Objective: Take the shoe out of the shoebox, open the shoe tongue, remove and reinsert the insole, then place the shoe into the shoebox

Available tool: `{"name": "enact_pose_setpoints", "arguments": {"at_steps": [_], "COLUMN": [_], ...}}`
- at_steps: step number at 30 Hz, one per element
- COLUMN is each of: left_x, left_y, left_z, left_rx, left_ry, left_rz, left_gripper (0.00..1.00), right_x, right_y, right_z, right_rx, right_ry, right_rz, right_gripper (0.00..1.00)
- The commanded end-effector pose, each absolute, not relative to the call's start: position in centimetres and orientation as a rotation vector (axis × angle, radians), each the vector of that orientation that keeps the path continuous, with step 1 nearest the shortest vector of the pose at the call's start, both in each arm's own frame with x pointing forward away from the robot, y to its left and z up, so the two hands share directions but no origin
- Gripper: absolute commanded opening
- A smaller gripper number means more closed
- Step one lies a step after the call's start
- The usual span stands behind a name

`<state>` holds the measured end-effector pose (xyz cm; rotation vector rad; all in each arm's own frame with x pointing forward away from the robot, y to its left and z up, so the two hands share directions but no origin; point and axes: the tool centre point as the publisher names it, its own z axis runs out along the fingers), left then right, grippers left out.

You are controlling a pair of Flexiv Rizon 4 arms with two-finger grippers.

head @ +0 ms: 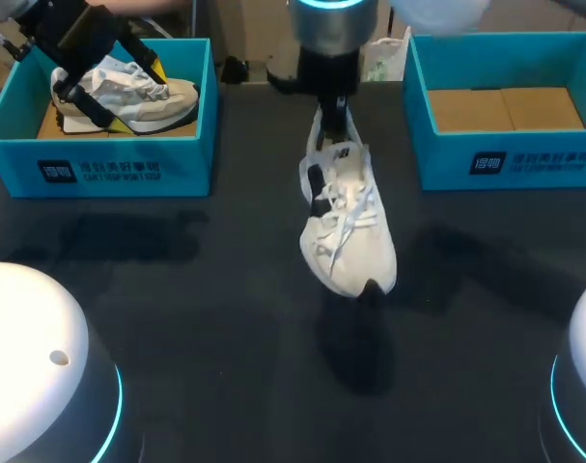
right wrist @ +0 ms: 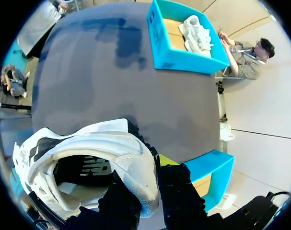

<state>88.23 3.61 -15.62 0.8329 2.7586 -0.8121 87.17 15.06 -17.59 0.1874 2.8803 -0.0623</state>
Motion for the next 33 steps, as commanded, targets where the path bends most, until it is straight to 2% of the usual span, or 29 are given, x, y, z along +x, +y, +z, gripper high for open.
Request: {"name": "enact_pose_setpoints", "arguments": {"at_steps": [1, 26, 33], "left_x": [88.4, 88.4, 88.4], "left_y": [3.6, 3.6, 3.6], "left_z": [-15.6, -15.6, -15.6], "left_rx": [0.835, 0.835, 0.835], "left_ry": [2.762, 2.762, 2.762], "left_rz": [-0.81, -0.81, -0.81], "left_gripper": [1.0, 1.0, 1.0], "right_x": [87.2, 87.2, 89.4], "right_y": [14.8, 14.8, 12.9], "right_z": [-15.2, -15.0, -15.0], "right_rx": [0.208, 0.221, 0.159], "right_ry": [2.859, 2.859, 2.849], "right_rz": [-0.028, 0.022, 0.037], "right_gripper": [0.0, 0.0, 0.0]}}
